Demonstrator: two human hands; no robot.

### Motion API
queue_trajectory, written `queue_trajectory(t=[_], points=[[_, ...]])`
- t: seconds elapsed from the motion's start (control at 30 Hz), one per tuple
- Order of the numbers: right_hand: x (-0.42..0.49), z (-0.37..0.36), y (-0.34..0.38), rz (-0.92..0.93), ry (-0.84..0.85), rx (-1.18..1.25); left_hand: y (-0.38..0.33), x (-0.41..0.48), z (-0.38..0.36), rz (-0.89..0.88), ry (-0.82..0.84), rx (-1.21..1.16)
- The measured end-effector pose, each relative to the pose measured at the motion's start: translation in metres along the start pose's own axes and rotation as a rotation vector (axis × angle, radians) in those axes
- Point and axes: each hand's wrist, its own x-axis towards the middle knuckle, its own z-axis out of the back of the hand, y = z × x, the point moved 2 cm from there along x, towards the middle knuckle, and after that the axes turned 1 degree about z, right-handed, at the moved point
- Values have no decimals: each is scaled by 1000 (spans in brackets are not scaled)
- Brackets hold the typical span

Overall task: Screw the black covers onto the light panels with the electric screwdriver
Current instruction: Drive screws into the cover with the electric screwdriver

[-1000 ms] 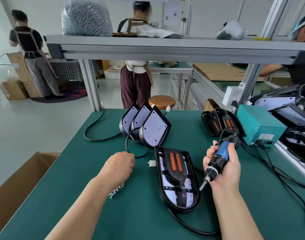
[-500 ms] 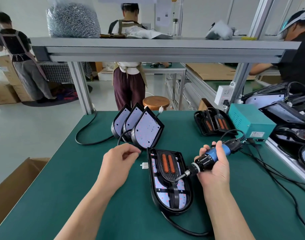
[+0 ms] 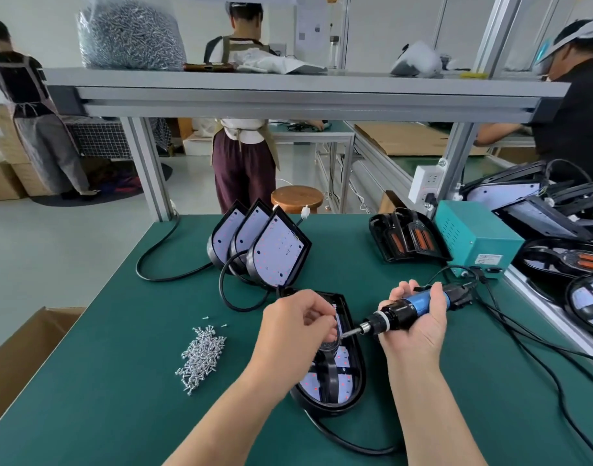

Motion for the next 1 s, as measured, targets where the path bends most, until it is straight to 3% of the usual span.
queue_trajectory(t=[0.17,0.43,0.6,1.0], points=[[4,4,6,-15,-15,121,0,-9,-20,-27,17,108],[5,4,7,-17,-25,122,7,-7,-32,122,6,-185],[5,4,6,-14,-41,126,11,-6,-35,148,-36,-227],[5,3,5,-9,-69,106,8,-12,-41,42,-115,-79]])
